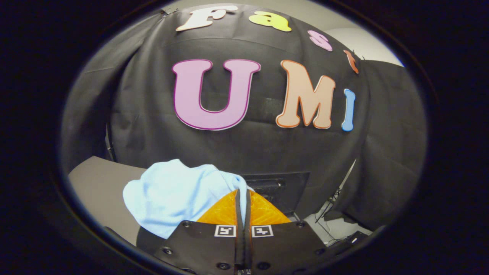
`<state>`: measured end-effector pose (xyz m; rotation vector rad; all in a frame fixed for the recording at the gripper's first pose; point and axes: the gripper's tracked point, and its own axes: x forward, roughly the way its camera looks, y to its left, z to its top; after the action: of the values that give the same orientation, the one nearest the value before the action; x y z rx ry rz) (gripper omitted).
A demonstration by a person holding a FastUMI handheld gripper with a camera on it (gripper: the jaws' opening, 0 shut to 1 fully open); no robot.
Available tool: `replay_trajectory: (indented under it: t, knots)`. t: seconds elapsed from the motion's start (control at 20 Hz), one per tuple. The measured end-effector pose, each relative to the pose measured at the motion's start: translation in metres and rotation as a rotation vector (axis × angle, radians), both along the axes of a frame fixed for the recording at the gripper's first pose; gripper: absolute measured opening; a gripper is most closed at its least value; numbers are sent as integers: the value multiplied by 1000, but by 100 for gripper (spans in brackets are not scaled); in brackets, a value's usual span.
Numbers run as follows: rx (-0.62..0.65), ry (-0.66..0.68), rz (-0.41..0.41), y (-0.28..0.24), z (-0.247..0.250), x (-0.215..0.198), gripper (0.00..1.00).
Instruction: Put the clothes into the washing machine and then close the washing machine lid.
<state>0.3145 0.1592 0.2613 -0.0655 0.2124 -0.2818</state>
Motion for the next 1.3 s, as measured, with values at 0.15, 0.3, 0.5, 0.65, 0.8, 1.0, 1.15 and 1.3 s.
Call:
replay_trajectory:
  t: [0.15,0.3,0.5,0.65,0.8,1.0,1.15,1.3]
  knots:
    - [32,46,-27,-17,-30,4,1]
    - [83,96,-61,-33,-72,6,1]
    - [99,163,-86,-45,-121,0,1]
    - [163,176,-115,-58,-152,-3,2]
    - [255,156,-92,-56,-163,-6,3]
    - [293,68,-80,-56,-139,-3,43]
    - [268,130,-20,-37,-147,-10,76]
    - [251,129,24,-8,-144,-16,98]
